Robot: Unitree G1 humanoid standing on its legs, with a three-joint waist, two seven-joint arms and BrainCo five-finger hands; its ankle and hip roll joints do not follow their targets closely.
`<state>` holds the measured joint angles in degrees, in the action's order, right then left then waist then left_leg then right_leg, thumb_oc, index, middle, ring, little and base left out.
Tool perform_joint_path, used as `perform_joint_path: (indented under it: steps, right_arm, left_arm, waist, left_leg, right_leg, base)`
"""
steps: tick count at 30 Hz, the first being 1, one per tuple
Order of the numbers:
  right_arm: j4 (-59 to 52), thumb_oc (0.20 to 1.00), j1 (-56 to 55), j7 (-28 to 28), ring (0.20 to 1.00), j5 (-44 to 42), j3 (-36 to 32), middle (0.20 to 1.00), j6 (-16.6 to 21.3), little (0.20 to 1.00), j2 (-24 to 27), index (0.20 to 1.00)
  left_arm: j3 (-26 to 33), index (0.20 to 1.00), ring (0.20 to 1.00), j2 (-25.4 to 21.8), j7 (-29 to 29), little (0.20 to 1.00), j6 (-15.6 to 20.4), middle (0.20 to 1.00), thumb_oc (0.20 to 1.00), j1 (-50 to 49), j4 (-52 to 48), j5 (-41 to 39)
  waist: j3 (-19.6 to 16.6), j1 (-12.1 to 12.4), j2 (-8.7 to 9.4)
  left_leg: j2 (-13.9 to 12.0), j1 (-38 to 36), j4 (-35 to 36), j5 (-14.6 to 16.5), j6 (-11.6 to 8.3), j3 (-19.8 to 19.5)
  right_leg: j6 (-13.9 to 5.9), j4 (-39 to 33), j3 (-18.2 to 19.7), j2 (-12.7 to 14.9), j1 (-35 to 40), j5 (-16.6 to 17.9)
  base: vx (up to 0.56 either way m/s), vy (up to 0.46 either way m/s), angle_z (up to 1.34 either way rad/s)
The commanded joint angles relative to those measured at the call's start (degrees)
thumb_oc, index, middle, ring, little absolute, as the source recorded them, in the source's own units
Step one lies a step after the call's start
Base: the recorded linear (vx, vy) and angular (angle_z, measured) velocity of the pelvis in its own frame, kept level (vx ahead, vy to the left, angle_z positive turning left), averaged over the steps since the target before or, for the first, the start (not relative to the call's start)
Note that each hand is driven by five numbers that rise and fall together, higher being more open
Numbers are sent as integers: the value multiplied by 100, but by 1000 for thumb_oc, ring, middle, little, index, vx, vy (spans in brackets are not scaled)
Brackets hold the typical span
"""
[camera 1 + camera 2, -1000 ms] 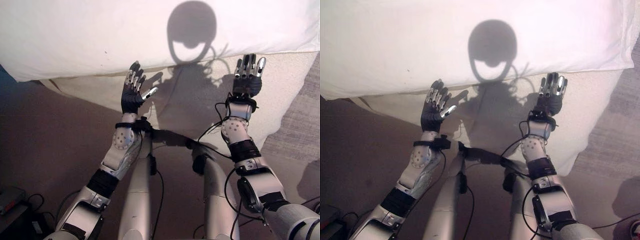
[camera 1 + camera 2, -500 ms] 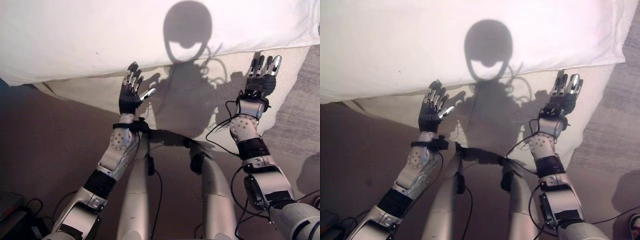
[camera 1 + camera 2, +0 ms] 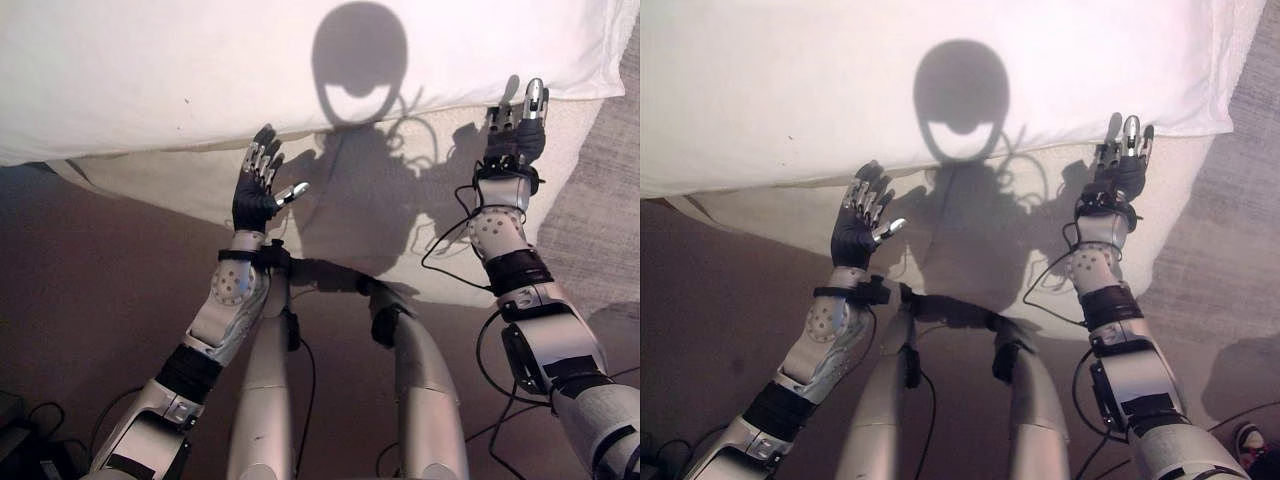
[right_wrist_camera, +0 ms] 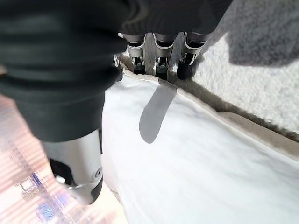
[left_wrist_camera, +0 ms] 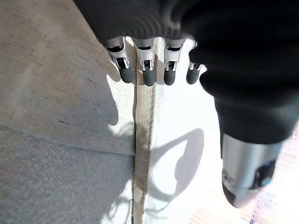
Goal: Make the bed
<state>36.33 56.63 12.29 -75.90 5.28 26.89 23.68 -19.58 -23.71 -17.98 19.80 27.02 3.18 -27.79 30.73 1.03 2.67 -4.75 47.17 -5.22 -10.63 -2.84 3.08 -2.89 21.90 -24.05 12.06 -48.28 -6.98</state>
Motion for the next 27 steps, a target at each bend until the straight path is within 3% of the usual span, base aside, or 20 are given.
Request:
perform_joint_path:
  steps: [1, 11, 19, 27]
  right_arm:
    - [-232, 1000, 570, -335, 1000, 169, 310, 1000, -67, 1000, 323, 1000]
    - [-265, 1000, 784, -507, 1000, -341, 256, 1000, 132, 1000, -70, 1000]
    - [-895, 1000, 687, -1038, 1000, -706, 435, 1000, 175, 1000, -443, 1000]
    - [-1207, 1000, -3, -822, 1000, -717, 291, 1000, 443, 1000, -1193, 1000]
  left_arm:
    - [23, 1000, 1000, -148, 138, 1000, 318, 1000, 1000, -191, -782, 139]
    - [-73, 1000, 1000, -117, 138, 1000, 287, 1000, 1000, -110, -767, 94]
    - [-34, 1000, 1000, -132, 264, 1000, 339, 1000, 1000, -183, -777, 47]
    - [-133, 1000, 1000, 10, 110, 1000, 282, 1000, 1000, -130, -722, 61]
  waist:
    - [-94, 301, 135]
    - [-94, 350, 88]
    - [-94, 417, 8]
    - [-94, 318, 52]
  left_leg:
    - [142, -180, -602, 1037, -204, 159]
    - [137, -157, -591, 1036, -203, 142]
    - [137, -133, -638, 1038, -185, 177]
    - [108, -147, -616, 1010, -205, 178]
  right_leg:
    - [-821, -1190, -83, 152, 408, 1291]
    - [-814, -1172, -115, 147, 381, 1269]
    - [-769, -1084, -94, 145, 313, 1217]
    - [-753, -1127, -112, 132, 324, 1230]
  base:
    - [0, 0, 0]
    - [0, 0, 0]
    - [0, 0, 0]
    - [0, 0, 0]
